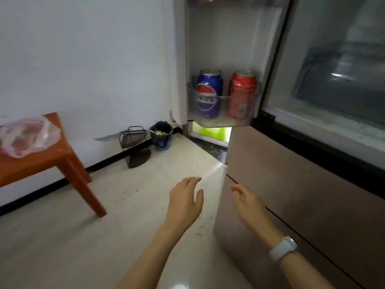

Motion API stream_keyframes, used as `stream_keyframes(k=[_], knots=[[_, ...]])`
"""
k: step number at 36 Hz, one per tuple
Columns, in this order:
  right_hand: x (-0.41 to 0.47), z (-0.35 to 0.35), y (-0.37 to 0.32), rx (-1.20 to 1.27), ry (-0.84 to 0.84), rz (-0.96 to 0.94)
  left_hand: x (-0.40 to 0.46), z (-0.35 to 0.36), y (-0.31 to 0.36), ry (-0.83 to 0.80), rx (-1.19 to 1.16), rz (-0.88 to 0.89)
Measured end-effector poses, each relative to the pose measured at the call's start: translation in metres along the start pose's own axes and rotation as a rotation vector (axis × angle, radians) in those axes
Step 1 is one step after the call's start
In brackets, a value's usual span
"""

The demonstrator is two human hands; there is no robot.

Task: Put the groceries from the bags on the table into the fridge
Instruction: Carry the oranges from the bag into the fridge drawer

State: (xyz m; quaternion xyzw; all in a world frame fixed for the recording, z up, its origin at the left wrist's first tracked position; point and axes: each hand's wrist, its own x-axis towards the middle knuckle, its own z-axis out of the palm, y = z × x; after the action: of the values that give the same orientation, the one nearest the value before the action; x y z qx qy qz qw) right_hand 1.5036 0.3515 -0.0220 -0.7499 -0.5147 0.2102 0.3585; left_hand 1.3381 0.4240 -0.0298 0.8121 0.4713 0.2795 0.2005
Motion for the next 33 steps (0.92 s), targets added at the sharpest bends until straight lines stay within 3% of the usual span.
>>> stream_keyframes(k=[8,19,26,33], knots=[[-0.026,0.182,-0.118,-0.058,-0.358,-0.329,-0.094,-0.113,-0.157,0.163,0.133,-0.399],[-0.085,0.419,-0.326,0.017,-0.663,-0.685,-0.239,-0.314,-0.333,0.292,0.194,-0.840],[-0.075,0.507,-0.398,-0.060,-0.793,-0.764,-0.247,-0.373,-0.411,0.374,0.181,-0.921],[-0.004,0.599,-0.447,-0.058,-0.815,-0.742,-0.187,-0.407,-0.516,0.415,0.138,-0.902]])
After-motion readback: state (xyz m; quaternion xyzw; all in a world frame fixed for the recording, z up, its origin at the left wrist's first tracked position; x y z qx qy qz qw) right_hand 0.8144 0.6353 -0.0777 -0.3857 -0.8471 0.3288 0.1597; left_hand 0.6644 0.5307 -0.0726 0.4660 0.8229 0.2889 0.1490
